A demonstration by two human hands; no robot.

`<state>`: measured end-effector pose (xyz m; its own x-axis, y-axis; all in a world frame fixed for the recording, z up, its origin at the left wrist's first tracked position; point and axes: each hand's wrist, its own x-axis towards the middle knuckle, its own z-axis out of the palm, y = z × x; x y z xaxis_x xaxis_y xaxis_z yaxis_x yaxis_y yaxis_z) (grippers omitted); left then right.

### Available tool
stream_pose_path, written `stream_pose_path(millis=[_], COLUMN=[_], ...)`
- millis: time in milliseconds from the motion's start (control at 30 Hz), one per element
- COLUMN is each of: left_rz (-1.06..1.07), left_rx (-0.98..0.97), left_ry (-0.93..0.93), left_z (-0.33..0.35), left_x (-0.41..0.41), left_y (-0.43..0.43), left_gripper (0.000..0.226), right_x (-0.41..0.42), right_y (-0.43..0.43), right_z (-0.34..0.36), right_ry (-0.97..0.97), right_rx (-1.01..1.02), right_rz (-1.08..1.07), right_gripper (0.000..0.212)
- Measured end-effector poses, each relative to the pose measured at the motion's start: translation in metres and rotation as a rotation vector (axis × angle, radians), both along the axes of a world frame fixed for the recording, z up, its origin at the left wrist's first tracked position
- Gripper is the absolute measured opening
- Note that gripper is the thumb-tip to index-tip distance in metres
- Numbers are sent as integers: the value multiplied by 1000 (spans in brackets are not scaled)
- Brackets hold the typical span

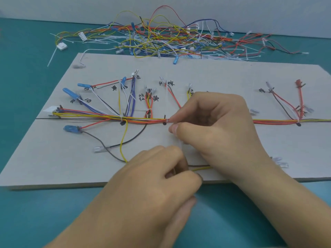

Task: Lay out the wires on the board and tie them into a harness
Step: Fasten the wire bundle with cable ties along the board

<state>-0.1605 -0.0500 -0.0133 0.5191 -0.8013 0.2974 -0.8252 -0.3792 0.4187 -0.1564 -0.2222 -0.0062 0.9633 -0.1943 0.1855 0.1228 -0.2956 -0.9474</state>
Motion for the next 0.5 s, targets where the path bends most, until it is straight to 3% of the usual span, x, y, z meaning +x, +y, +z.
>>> stream_pose_path(millis=[200,500], left_rz=[125,243], left_rx=[-130,-501], left_ry=[-41,330], left_z=[-13,-16], left_x=[-2,10], left_y=[-6,-6], left_gripper=[13,10], right_x=[-1,-3], right_y=[-1,-17], right_z=[1,9], right_ry=[5,101], right_rx=[27,144], right_rz=[4,181], right_gripper=[15,11])
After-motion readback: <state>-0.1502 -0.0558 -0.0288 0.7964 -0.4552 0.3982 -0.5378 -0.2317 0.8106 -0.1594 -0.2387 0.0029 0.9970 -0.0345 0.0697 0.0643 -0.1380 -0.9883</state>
